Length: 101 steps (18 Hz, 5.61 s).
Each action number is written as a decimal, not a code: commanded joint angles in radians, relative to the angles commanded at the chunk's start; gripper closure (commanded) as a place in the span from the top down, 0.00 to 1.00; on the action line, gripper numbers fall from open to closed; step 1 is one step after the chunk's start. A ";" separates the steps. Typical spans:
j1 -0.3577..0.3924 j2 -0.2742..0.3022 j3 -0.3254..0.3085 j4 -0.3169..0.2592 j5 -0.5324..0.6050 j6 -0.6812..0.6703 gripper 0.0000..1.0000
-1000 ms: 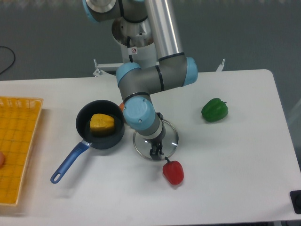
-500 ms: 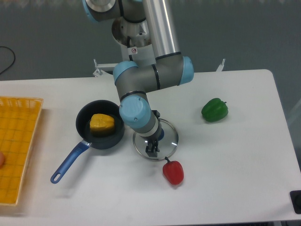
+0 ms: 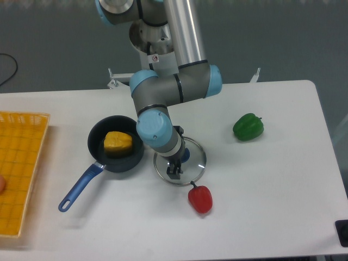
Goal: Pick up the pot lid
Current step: 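Close the gripper around the blue knob, then lift the glass lid by its knob, tilting it up off the table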
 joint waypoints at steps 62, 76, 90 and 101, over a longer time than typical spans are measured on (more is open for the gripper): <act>-0.012 -0.014 0.023 0.005 0.046 -0.031 0.43; -0.011 -0.014 0.060 -0.047 0.048 -0.031 0.45; -0.018 -0.038 0.089 -0.038 0.009 -0.077 0.86; -0.021 -0.029 0.090 0.000 -0.141 0.035 1.00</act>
